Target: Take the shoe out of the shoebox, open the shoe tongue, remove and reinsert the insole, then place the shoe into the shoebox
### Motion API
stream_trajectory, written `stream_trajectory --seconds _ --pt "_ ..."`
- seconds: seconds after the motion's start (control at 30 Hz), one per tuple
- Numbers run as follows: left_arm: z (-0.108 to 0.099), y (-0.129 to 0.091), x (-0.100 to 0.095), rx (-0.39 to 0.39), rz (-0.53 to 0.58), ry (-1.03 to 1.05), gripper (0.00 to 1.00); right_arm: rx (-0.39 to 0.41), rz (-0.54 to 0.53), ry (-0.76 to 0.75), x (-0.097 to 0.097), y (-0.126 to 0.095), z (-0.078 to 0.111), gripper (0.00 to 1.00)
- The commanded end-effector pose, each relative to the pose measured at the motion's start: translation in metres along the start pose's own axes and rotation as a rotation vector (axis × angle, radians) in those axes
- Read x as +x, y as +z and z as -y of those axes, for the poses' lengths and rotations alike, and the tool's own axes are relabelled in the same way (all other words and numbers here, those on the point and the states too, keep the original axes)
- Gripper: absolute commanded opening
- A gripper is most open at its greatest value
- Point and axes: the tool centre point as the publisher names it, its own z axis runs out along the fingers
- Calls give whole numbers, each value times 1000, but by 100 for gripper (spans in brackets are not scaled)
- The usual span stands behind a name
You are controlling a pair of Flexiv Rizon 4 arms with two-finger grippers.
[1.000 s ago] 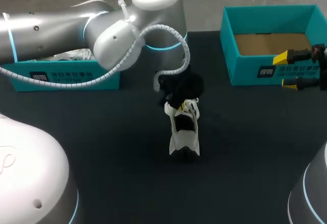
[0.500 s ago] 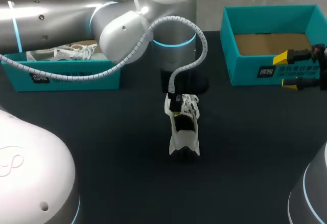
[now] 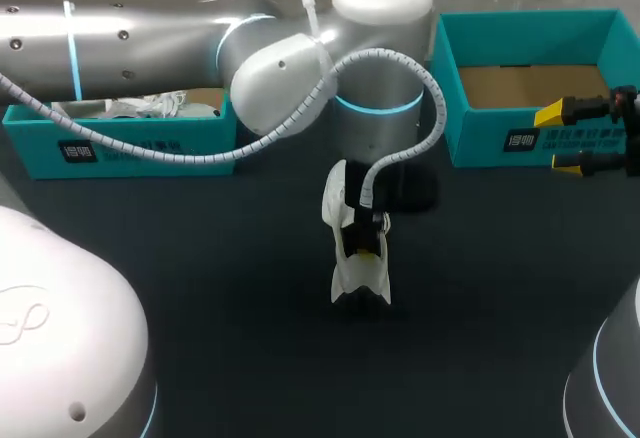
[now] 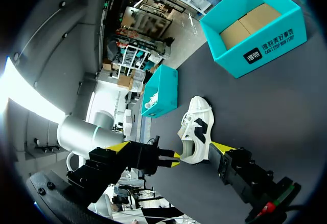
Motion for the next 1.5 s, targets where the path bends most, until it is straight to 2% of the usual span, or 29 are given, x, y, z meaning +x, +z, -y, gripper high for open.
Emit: stream_trajectory --seconds 0.03,0.13,0.2,0.23,0.4,0.63,1.0,1.13,1.27,1.3,1.37,1.43,1.5 --pt "8 12 1 -4 17 -15 100 0 4 2 0 0 1 100" --pt "9 18 1 4 39 -57 100 0 4 2 0 0 1 100" --pt "7 21 1 -21 71 -101 100 0 4 2 0 0 1 100" --pt "6 22 2 -2 77 -101 100 0 4 2 0 0 1 100" --pt "1 30 4 2 64 -107 100 0 4 2 0 0 1 100" --pt "1 51 12 17 100 -121 100 0 4 2 0 0 1 100" --pt "2 85 10 10 116 -139 100 0 4 2 0 0 1 100" --pt "2 92 8 17 101 -145 93 0 4 2 0 0 1 100" --pt "1 98 7 19 86 -155 74 0 4 2 0 0 1 100" --pt "1 98 7 21 83 -159 49 0 4 2 0 0 1 100" --pt "0 98 7 31 76 -160 40 0 4 2 0 0 1 100" --pt "-1 97 9 32 74 -160 26 0 4 2 0 0 1 100" --pt "-1 97 9 30 69 -160 0 0 4 2 0 0 1 100"
